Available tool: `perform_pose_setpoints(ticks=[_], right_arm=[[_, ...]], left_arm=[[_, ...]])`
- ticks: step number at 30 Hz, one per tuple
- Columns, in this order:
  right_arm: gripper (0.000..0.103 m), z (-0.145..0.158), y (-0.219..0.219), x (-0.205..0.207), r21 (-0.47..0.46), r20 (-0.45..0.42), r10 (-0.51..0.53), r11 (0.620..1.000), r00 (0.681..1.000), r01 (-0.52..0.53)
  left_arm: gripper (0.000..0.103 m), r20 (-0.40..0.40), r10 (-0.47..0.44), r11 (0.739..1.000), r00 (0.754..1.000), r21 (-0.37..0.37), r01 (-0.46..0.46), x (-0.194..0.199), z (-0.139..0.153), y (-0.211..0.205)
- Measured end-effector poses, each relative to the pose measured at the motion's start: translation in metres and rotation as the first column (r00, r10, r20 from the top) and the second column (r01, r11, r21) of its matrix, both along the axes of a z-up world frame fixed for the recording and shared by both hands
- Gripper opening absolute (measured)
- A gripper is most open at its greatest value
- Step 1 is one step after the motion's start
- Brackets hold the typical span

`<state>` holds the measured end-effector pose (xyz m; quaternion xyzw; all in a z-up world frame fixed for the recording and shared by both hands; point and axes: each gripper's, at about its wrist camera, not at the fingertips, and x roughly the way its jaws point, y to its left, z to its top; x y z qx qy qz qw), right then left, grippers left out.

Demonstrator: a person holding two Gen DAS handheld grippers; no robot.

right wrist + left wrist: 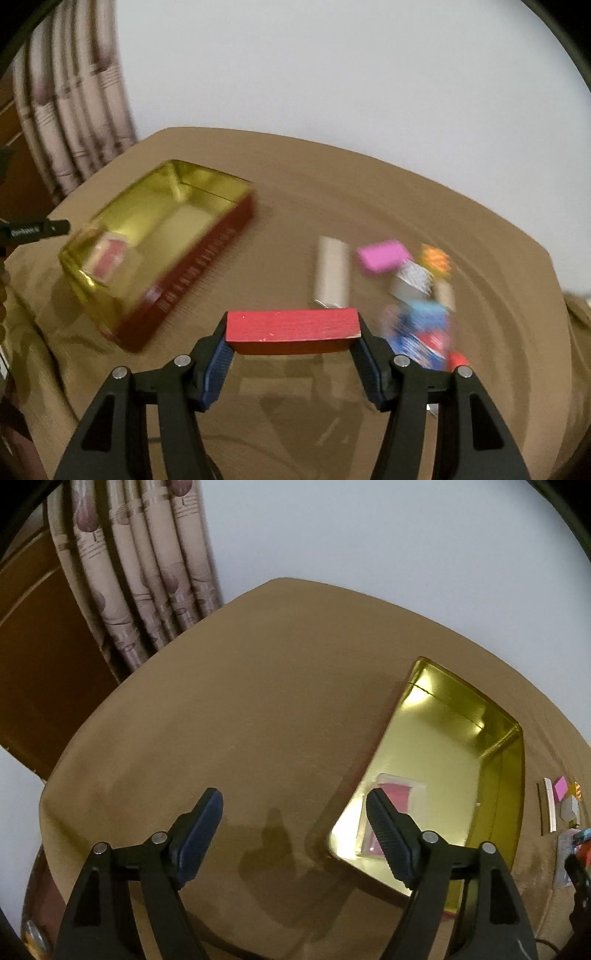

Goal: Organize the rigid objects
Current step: 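Carry the red block into the gold tin and open the right tool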

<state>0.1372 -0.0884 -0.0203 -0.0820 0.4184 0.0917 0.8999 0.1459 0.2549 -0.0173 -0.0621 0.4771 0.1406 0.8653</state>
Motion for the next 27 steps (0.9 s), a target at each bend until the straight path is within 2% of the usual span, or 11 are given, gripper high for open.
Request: perform_pose_setpoints(ticks=[3, 6, 9, 12, 15, 21, 27], right_arm=[[0.061, 0.003, 0.033, 0.019, 0.004, 0.012, 0.050, 0.999, 0.999, -0.050], [0.061, 0.002, 0.058, 0.042, -0.007, 0.008, 0.083, 0.997, 0.996, -0.083], [0.061, 0.003, 0.077, 0.062, -0.026, 0.002, 0.104, 0.994, 0.995, -0.103], [0.061, 0.001, 0.093, 0.081, -0.009, -0.028, 0.119, 0.993, 0.993, -0.119], [0.061, -0.006, 0.108, 0.098, -0.054, -0.045, 0.135, 0.989, 0.990, -0.137], [0.061, -0.028, 0.119, 0.123, -0.085, -0.098, 0.143, 0.985, 0.985, -0.151], [0.061, -0.049, 0.128, 0.130, -0.125, -0.125, 0.157, 0.977, 0.980, -0.173]], left_arm=[[0.077, 0.006, 0.000, 1.000, 1.000, -0.020, 0.000, 0.000, 0.001, 0.003], [0.077, 0.006, 0.002, 1.000, 1.000, 0.010, -0.002, 0.001, 0.001, 0.003], [0.077, 0.008, 0.006, 1.000, 1.000, 0.006, -0.007, 0.002, 0.001, 0.002], [0.078, 0.009, 0.010, 1.000, 1.000, -0.010, -0.010, 0.002, 0.001, 0.005], [0.078, 0.002, 0.013, 1.000, 1.000, -0.019, -0.013, 0.004, -0.001, 0.008], [0.078, 0.003, 0.008, 1.000, 1.000, -0.022, -0.008, 0.005, -0.002, 0.009], [0.078, -0.004, 0.003, 1.000, 1.000, -0.030, -0.004, 0.007, -0.003, 0.011]])
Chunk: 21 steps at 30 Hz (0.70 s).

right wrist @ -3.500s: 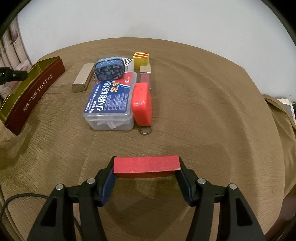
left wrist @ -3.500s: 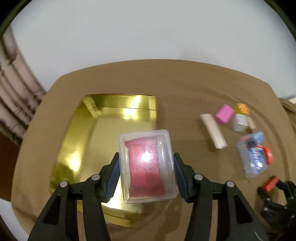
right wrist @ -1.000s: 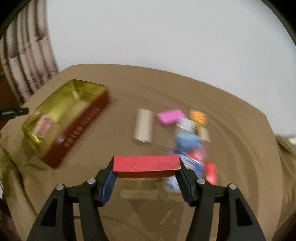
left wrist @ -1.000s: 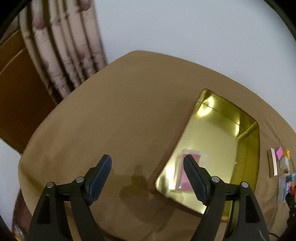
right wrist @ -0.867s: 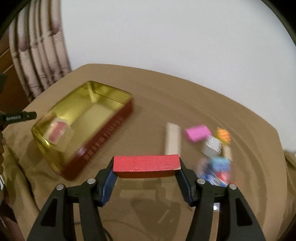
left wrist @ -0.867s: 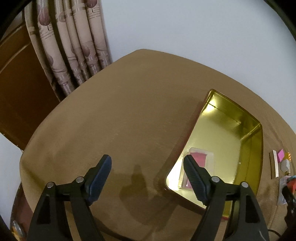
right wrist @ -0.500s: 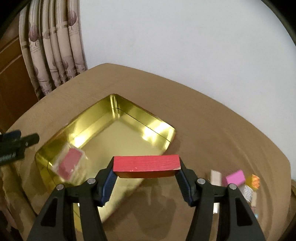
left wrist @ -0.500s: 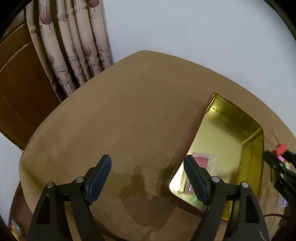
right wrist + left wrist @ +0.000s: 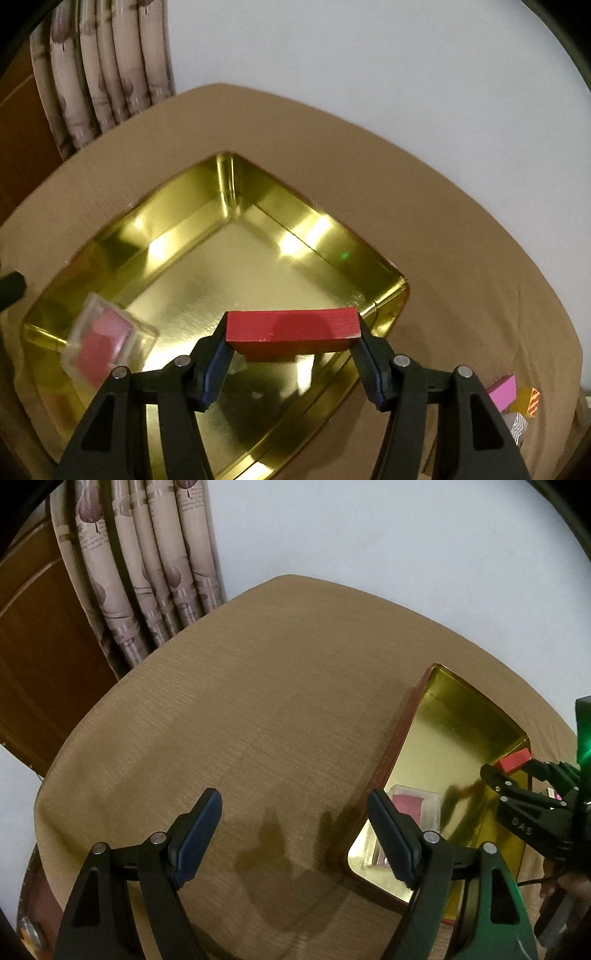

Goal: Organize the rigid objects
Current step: 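Carry the red block into the gold tin and open the right tool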

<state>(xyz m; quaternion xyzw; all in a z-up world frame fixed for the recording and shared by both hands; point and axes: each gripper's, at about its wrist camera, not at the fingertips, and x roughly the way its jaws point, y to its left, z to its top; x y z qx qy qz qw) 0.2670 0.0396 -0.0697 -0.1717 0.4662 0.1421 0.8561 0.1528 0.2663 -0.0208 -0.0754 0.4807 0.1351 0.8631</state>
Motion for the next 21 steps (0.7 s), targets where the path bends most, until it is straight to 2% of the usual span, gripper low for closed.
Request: perform_pose_setpoints(ticks=[11, 21], right_arm=[[0.061, -0.017, 0.019, 0.012, -0.072, -0.008, 0.015, 0.997, 1.000, -0.016], [0.064, -0.024, 0.024, 0.017, -0.059, -0.017, 0.006, 0.998, 1.000, -0.007]], left_arm=[[0.078, 0.000, -0.021, 1.000, 1.000, 0.005, 0.021, -0.001, 0.000, -0.005], [0.078, -0.004, -0.031, 1.000, 1.000, -0.001, 0.031, -0.001, 0.000, -0.004]])
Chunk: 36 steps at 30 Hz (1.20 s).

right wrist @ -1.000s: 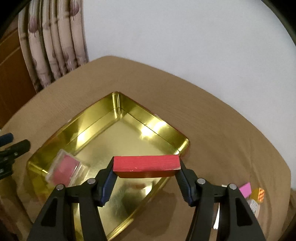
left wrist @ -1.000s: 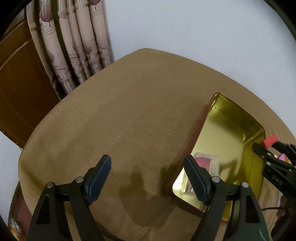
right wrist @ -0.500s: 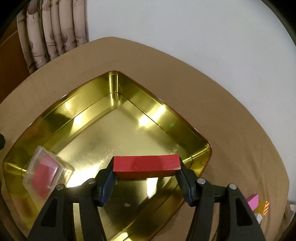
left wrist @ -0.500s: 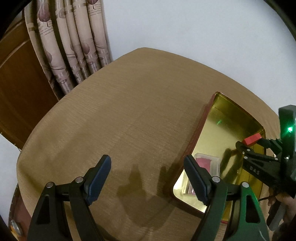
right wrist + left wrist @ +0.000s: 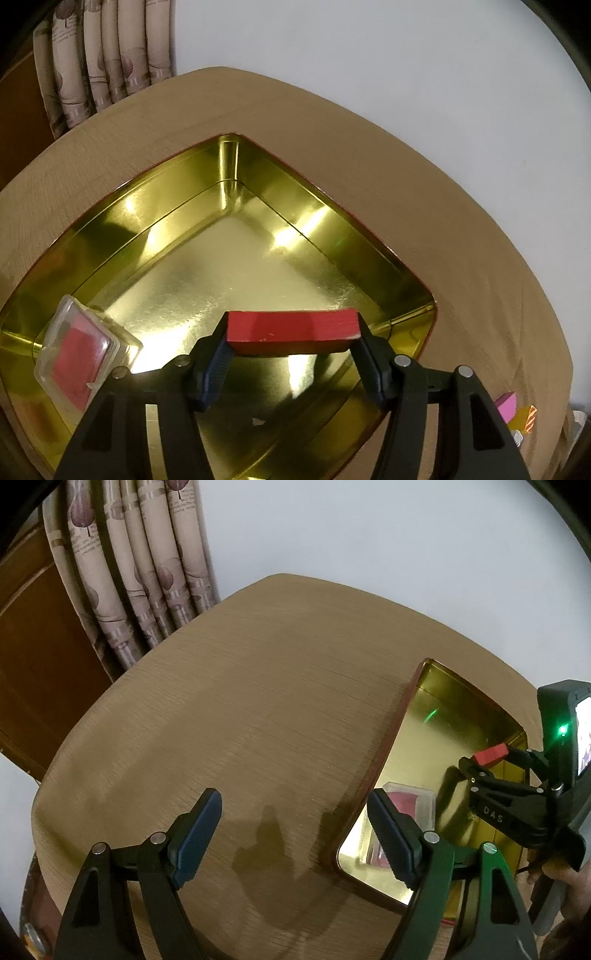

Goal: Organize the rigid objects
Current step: 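Carry the red block into the gold tin and open the right tool, then lower the right tool onto the red oval case and close it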

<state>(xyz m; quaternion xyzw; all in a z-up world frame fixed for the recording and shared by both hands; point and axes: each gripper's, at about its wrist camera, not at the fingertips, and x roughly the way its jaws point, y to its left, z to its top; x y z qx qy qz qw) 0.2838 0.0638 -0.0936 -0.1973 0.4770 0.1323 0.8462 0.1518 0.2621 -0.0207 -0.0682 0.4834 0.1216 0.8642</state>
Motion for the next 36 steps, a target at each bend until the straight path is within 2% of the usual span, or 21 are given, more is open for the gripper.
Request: perform_pose_setpoints(ticks=[8, 15, 20, 24, 28, 31, 36], right_arm=[[0.066, 0.021, -0.010, -0.010, 0.046, 0.030, -0.009, 0.999, 1.000, 0.007], [0.066, 0.048, -0.041, -0.051, 0.130, 0.074, -0.033, 0.991, 0.997, 0.023], [0.066, 0.060, -0.094, -0.094, 0.193, 0.073, -0.102, 0.977, 0.992, 0.086], [0.066, 0.066, -0.145, -0.126, 0.199, 0.103, -0.173, 0.968, 0.980, 0.150], [0.066, 0.069, -0.205, -0.155, 0.183, 0.115, -0.266, 0.953, 0.957, 0.243], [0.066, 0.065, -0.252, -0.174, 0.201, 0.094, -0.348, 0.924, 0.933, 0.325], [0.066, 0.051, -0.304, -0.193, 0.201, 0.066, -0.438, 0.886, 0.896, 0.418]], left_arm=[[0.078, 0.004, -0.004, 1.000, 1.000, -0.003, 0.004, 0.000, 0.000, -0.002], [0.078, 0.000, -0.006, 1.000, 1.000, -0.005, 0.006, 0.000, 0.001, -0.002], [0.078, 0.004, -0.007, 1.000, 1.000, 0.007, 0.007, -0.001, 0.001, -0.003], [0.078, 0.005, -0.011, 1.000, 1.000, 0.016, 0.011, -0.004, 0.002, -0.007], [0.078, 0.008, -0.029, 0.999, 1.000, 0.041, 0.028, -0.007, 0.003, -0.013], [0.078, 0.014, -0.045, 0.998, 0.999, 0.055, 0.044, -0.010, 0.004, -0.018], [0.078, 0.012, -0.057, 0.997, 0.998, 0.047, 0.057, -0.011, 0.003, -0.019]])
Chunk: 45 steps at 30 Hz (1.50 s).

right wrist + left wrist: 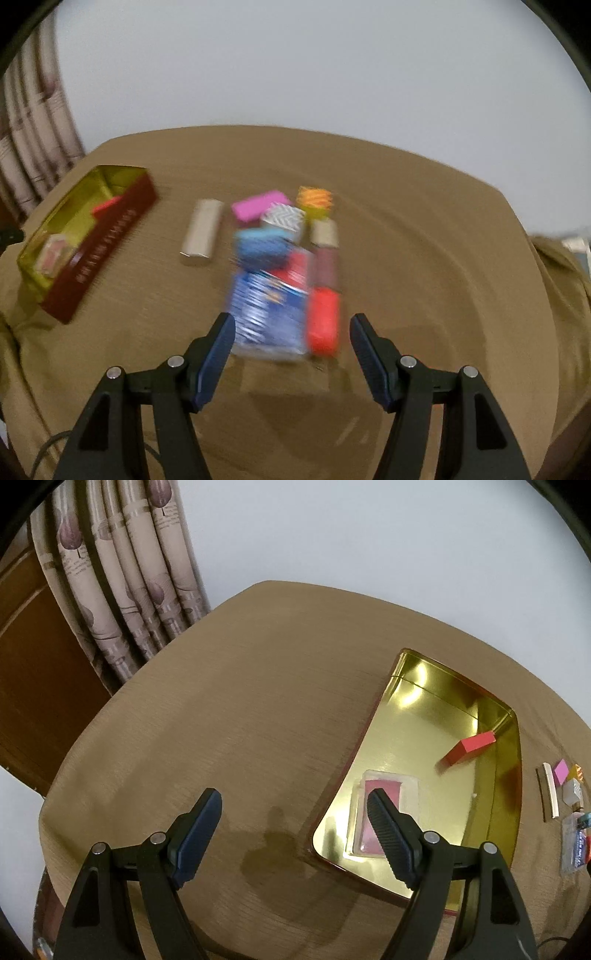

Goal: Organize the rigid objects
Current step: 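Lower the right tool onto the red oval case and close it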

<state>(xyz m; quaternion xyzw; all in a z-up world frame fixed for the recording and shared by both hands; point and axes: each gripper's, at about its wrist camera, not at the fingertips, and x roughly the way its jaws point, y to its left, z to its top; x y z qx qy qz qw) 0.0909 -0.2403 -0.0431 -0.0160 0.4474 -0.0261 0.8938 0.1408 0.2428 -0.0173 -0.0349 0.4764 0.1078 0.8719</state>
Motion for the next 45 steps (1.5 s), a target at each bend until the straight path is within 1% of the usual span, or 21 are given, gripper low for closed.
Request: perform_pose_setpoints(ticks=[2, 6, 8, 9, 12, 14, 17, 19, 20, 21, 29, 34, 36, 38, 40, 42, 43, 45], right_arm=[[0.066, -0.005, -0.011, -0.003, 0.009, -0.002, -0.021, 1.000, 1.000, 0.021], [0.065, -0.012, -0.010, 0.002, 0.013, -0.003, -0.022, 1.000, 1.000, 0.022], [0.063, -0.015, -0.008, 0.005, 0.011, -0.001, -0.019, 1.000, 1.000, 0.019], [0.058, -0.016, -0.007, 0.007, 0.005, 0.001, -0.018, 1.000, 1.000, 0.018], [0.054, -0.015, -0.008, 0.011, 0.023, 0.012, -0.031, 0.999, 0.999, 0.031], [0.048, -0.014, -0.011, 0.014, 0.040, 0.013, -0.040, 0.998, 0.999, 0.040], [0.046, -0.013, -0.015, 0.015, 0.060, 0.010, -0.050, 0.997, 0.999, 0.049], [0.042, -0.012, -0.016, 0.015, 0.059, 0.014, -0.050, 0.997, 0.999, 0.049], [0.039, -0.011, -0.016, 0.014, 0.062, 0.016, -0.050, 0.997, 0.999, 0.049], [0.031, -0.010, -0.016, 0.013, 0.071, 0.018, -0.048, 0.996, 0.999, 0.047], [0.031, -0.010, -0.019, 0.012, 0.076, 0.019, -0.043, 0.996, 0.999, 0.041], [0.031, -0.008, -0.020, 0.011, 0.081, 0.009, -0.019, 0.997, 1.000, 0.018], [0.031, -0.008, -0.019, 0.011, 0.064, 0.012, -0.021, 0.998, 1.000, 0.021], [0.031, -0.008, -0.021, 0.011, 0.078, 0.013, -0.021, 0.997, 1.000, 0.020], [0.031, -0.008, -0.024, 0.011, 0.111, 0.009, -0.017, 0.994, 1.000, 0.015], [0.031, -0.008, -0.025, 0.011, 0.118, 0.005, -0.007, 0.993, 1.000, 0.006], [0.031, -0.007, -0.024, 0.009, 0.110, 0.007, -0.007, 0.994, 1.000, 0.006], [0.031, -0.008, -0.024, 0.009, 0.064, 0.006, -0.022, 0.998, 1.000, 0.022]], left_arm=[[0.078, 0.003, -0.004, 1.000, 1.000, 0.000, 0.004, -0.001, 0.000, 0.000], [0.078, 0.004, -0.009, 1.000, 1.000, 0.019, 0.009, -0.001, -0.001, -0.003], [0.078, 0.003, -0.012, 0.999, 1.000, 0.030, 0.012, -0.001, -0.002, -0.006], [0.078, 0.004, -0.015, 0.999, 1.000, 0.033, 0.015, -0.001, -0.002, -0.007], [0.078, 0.005, -0.020, 0.999, 1.000, 0.047, 0.020, -0.001, -0.003, -0.009], [0.078, 0.005, -0.024, 0.998, 1.000, 0.055, 0.023, -0.002, -0.004, -0.011], [0.078, 0.008, -0.029, 0.998, 1.000, 0.058, 0.028, -0.002, -0.004, -0.012], [0.079, 0.009, -0.035, 0.997, 0.999, 0.062, 0.034, -0.002, -0.004, -0.013], [0.079, 0.009, -0.036, 0.997, 0.999, 0.067, 0.035, -0.002, -0.004, -0.014], [0.079, 0.009, -0.038, 0.997, 0.999, 0.069, 0.037, -0.002, -0.004, -0.014], [0.079, 0.010, -0.056, 0.994, 0.998, 0.090, 0.055, -0.003, -0.004, -0.019], [0.079, 0.008, -0.056, 0.994, 0.998, 0.098, 0.055, -0.004, -0.005, -0.019], [0.079, 0.006, -0.058, 0.994, 0.998, 0.098, 0.057, -0.004, -0.005, -0.019], [0.079, 0.005, -0.060, 0.993, 0.998, 0.105, 0.060, -0.004, -0.006, -0.020], [0.079, 0.007, -0.064, 0.992, 0.998, 0.109, 0.063, -0.005, -0.006, -0.021], [0.079, 0.005, -0.065, 0.991, 0.998, 0.116, 0.064, -0.005, -0.006, -0.023], [0.079, 0.007, -0.067, 0.991, 0.998, 0.118, 0.066, -0.005, -0.006, -0.023], [0.079, 0.013, -0.071, 0.990, 0.997, 0.121, 0.069, -0.007, -0.005, -0.024]])
